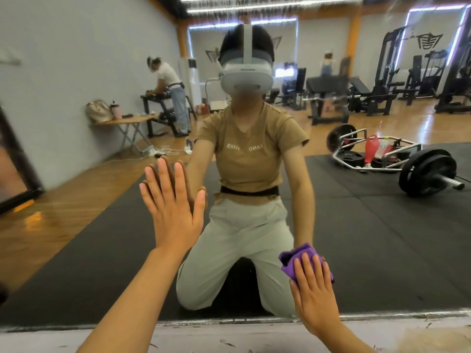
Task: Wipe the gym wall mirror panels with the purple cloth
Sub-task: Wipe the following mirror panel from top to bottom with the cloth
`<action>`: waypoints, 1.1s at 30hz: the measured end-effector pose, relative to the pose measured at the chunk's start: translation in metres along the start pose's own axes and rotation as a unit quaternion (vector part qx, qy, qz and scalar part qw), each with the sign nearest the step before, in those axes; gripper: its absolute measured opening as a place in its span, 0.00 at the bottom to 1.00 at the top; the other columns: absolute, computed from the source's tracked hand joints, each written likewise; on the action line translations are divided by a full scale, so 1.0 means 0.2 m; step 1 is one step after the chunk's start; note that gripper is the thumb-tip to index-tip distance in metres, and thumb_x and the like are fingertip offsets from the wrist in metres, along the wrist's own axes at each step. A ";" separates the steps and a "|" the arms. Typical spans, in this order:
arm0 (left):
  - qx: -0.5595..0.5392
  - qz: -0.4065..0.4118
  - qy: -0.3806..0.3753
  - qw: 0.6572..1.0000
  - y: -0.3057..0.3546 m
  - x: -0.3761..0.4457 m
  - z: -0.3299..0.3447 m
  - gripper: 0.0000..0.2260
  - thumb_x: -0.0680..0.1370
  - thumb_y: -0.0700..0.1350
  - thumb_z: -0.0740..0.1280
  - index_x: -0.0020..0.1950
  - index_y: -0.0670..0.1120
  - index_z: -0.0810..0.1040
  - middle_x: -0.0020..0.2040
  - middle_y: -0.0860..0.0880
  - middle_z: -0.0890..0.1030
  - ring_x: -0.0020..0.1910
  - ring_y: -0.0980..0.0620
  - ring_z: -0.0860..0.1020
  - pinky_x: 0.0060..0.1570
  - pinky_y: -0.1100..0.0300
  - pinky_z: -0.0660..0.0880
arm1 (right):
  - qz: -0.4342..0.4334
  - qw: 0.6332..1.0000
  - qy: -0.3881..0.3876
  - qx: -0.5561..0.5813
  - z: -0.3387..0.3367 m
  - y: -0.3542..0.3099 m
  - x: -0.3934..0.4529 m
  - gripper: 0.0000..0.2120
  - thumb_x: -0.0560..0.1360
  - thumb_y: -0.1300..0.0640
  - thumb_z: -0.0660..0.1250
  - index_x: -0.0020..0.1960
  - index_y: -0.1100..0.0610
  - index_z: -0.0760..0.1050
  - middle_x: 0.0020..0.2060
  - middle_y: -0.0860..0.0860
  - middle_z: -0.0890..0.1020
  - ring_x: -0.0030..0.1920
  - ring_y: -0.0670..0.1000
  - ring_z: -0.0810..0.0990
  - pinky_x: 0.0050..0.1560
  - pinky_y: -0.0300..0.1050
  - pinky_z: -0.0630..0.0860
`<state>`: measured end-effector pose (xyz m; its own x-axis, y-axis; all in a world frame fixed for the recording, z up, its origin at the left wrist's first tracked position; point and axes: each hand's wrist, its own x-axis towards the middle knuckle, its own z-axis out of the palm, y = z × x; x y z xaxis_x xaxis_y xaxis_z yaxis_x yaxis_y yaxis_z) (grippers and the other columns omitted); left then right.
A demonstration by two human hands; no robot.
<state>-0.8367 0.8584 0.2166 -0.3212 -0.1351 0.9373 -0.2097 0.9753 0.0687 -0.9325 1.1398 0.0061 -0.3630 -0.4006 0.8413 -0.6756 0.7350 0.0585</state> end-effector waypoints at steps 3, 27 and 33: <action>-0.001 0.000 -0.001 1.000 0.00 0.00 0.00 0.31 0.86 0.59 0.47 0.82 0.47 0.39 0.81 0.39 0.45 0.80 0.40 0.39 0.77 0.38 0.40 | 0.002 1.000 -0.007 -0.003 0.00 0.00 0.01 0.27 0.87 0.49 0.43 0.83 0.58 0.45 0.82 0.55 0.47 0.82 0.58 0.46 0.81 0.58 0.44; -0.005 -0.001 -0.001 1.000 0.00 0.00 0.00 0.31 0.86 0.60 0.47 0.82 0.47 0.38 0.81 0.40 0.44 0.80 0.42 0.37 0.78 0.38 0.40 | -0.137 0.986 -0.073 -0.064 0.04 0.10 -0.07 0.26 0.86 0.52 0.37 0.83 0.55 0.44 0.83 0.52 0.47 0.82 0.56 0.44 0.80 0.56 0.42; -0.003 -0.001 0.002 1.000 0.00 0.00 0.00 0.30 0.86 0.60 0.46 0.82 0.47 0.39 0.81 0.41 0.43 0.80 0.42 0.38 0.78 0.39 0.39 | -0.188 0.982 -0.006 -0.026 -0.13 0.19 0.28 0.26 0.86 0.52 0.45 0.83 0.51 0.49 0.82 0.47 0.50 0.82 0.50 0.49 0.80 0.51 0.45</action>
<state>-0.8373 0.8591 0.2163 -0.3181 -0.1357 0.9383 -0.2042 0.9763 0.0719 -0.9616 1.1589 0.0704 -0.1008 -0.6549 0.7489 -0.7301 0.5600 0.3915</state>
